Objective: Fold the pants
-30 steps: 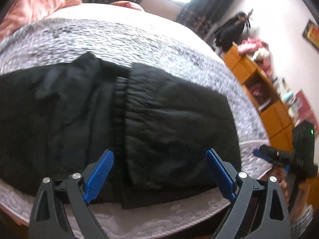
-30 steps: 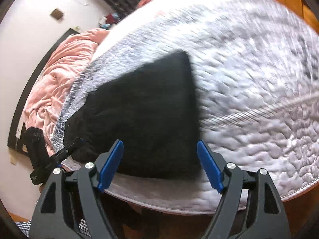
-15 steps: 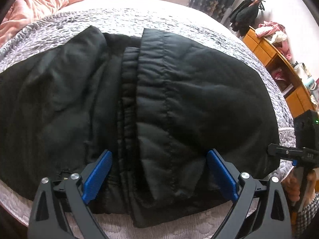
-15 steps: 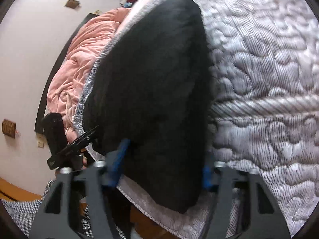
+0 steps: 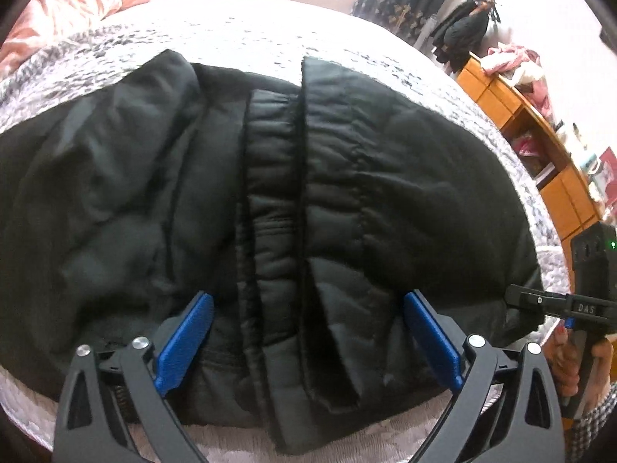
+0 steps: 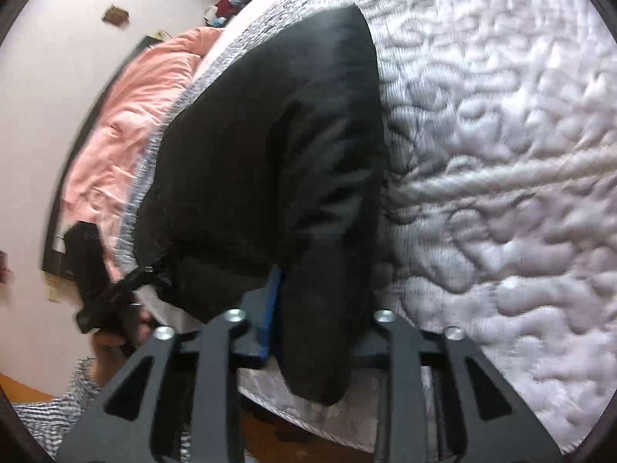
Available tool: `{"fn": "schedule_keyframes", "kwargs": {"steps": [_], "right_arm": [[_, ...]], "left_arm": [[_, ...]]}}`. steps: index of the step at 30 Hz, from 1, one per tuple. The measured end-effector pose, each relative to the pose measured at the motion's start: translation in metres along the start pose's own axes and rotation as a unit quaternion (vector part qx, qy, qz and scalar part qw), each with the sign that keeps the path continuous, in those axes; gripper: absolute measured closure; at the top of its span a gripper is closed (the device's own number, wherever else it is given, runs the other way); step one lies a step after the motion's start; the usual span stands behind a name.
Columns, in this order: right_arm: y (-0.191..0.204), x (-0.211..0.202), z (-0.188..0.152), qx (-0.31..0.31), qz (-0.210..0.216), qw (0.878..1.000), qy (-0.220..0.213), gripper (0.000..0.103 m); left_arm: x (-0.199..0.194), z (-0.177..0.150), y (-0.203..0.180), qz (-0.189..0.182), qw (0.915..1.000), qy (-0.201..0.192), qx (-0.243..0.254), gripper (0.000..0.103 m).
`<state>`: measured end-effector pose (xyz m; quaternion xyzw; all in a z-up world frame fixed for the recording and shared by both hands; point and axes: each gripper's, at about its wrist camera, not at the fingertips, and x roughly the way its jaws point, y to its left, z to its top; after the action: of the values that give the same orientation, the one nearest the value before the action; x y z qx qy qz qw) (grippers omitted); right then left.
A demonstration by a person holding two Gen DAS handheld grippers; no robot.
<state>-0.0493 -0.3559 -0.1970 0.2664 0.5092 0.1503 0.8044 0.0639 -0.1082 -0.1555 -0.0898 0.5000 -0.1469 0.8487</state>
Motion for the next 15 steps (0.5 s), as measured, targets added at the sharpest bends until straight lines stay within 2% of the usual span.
{"fn": "schedule_keyframes", "kwargs": {"steps": [2, 3, 5, 6, 9, 13, 15], "right_arm": [[0.02, -0.014, 0.001, -0.028, -0.069, 0.997, -0.02, 0.052], [0.026, -0.02, 0.0, -0.035, -0.09, 0.995, -0.031, 0.043], [0.047, -0.041, 0.0, -0.054, -0.142, 0.986, -0.064, 0.04], [0.055, -0.046, -0.001, -0.06, -0.151, 0.984, -0.074, 0.04], [0.098, -0.049, -0.004, -0.096, -0.119, 0.984, -0.087, 0.04], [0.156, -0.007, -0.012, -0.151, -0.079, 0.984, -0.051, 0.041], [0.178, 0.02, -0.018, -0.18, -0.086, 0.98, -0.029, 0.042]], "left_arm": [[-0.011, -0.001, 0.012, -0.021, 0.9994, -0.005, -0.028, 0.004], [-0.018, -0.003, 0.018, -0.027, 0.9988, -0.008, -0.039, 0.004], [-0.035, -0.005, 0.032, -0.034, 0.9975, -0.023, -0.058, 0.004], [-0.041, -0.006, 0.038, -0.035, 0.9971, -0.027, -0.061, 0.004], [-0.058, -0.012, 0.064, -0.029, 0.9955, -0.039, -0.082, 0.004], [-0.07, -0.021, 0.091, -0.009, 0.993, -0.048, -0.108, 0.004], [-0.072, -0.024, 0.097, -0.001, 0.9915, -0.049, -0.12, 0.004]]}}
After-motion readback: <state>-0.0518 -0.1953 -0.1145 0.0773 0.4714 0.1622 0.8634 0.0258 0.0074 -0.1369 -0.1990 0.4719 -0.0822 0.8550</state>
